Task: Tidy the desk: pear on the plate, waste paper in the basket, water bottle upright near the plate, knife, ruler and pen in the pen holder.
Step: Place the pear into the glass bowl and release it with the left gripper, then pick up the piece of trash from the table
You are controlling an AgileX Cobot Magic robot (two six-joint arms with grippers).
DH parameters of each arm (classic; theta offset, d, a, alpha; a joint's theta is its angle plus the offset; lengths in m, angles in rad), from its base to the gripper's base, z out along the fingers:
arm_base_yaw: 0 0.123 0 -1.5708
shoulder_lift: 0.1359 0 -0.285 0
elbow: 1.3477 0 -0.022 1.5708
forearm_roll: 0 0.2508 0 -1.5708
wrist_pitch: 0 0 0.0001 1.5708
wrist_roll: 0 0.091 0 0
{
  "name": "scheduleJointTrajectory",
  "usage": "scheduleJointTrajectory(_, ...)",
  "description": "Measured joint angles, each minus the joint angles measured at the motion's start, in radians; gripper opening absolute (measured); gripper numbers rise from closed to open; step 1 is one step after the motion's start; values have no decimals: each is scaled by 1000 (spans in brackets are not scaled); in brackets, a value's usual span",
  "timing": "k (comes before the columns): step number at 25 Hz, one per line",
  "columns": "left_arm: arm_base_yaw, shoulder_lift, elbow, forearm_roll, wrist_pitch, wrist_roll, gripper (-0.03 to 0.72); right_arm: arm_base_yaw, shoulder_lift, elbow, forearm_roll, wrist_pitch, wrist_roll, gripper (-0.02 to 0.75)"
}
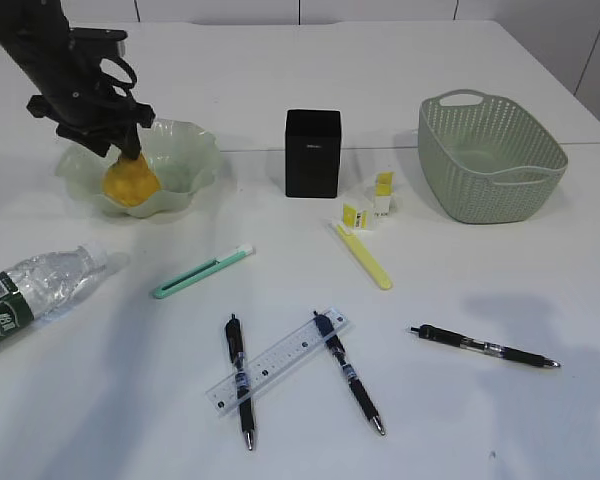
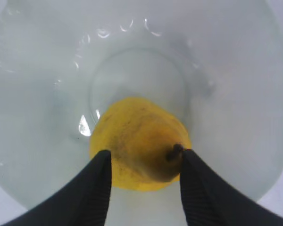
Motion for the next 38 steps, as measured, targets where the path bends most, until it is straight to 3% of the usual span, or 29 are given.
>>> scheduleJointTrajectory(14,0,-124,-92,9,107,0,343,0,44,-5,23,0,0,389)
scheduleJointTrajectory(20,0,-236,-92,64,188,0,342,0,80,-65,64,37,0,389)
scheduleJointTrajectory(27,0,-384,-93,100,284,0,342,0,83,-88,125,52,-3,389)
scheduleJointTrajectory(38,0,-550,-95,139,331,-36,341,0,83,-88,280,63,-157,389)
